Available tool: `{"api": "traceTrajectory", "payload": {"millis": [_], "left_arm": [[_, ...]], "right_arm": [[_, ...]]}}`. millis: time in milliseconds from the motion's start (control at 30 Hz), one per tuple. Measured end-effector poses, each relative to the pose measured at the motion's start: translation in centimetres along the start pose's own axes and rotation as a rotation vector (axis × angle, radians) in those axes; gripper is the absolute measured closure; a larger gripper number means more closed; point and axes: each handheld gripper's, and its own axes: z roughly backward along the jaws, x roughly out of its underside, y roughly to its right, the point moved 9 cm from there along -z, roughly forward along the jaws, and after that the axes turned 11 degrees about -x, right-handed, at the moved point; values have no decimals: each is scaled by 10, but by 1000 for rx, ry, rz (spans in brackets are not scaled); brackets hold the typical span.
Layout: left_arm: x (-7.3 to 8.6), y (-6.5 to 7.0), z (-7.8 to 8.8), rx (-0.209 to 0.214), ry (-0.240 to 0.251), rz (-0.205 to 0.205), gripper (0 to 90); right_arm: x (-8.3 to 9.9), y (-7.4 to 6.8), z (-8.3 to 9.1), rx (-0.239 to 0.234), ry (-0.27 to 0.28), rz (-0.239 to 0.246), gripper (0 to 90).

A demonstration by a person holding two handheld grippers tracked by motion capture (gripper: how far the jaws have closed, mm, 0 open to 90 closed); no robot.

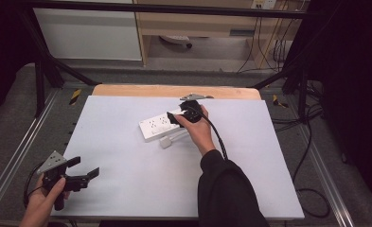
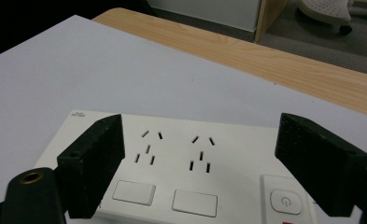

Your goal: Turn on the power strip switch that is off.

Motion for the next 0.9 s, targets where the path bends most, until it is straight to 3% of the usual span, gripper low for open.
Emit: {"api": "traceTrajectory", "payload": {"millis": [233,433,633,900], "left_arm": [[1,0,0,-1,-5,-2,72],[1,0,0,-2,-6,-5,72],[1,0,0,0,-7,-4,72],[1,0,0,-2,-8,-6,73]], "right_arm": [[3,0,-5,-2,-6,3,253],[6,-4,-9,-11,-16,18,400],[15,-12,-16,-39,-60,37,566],[24,-15,-20,-54,-97,48,693]]}}
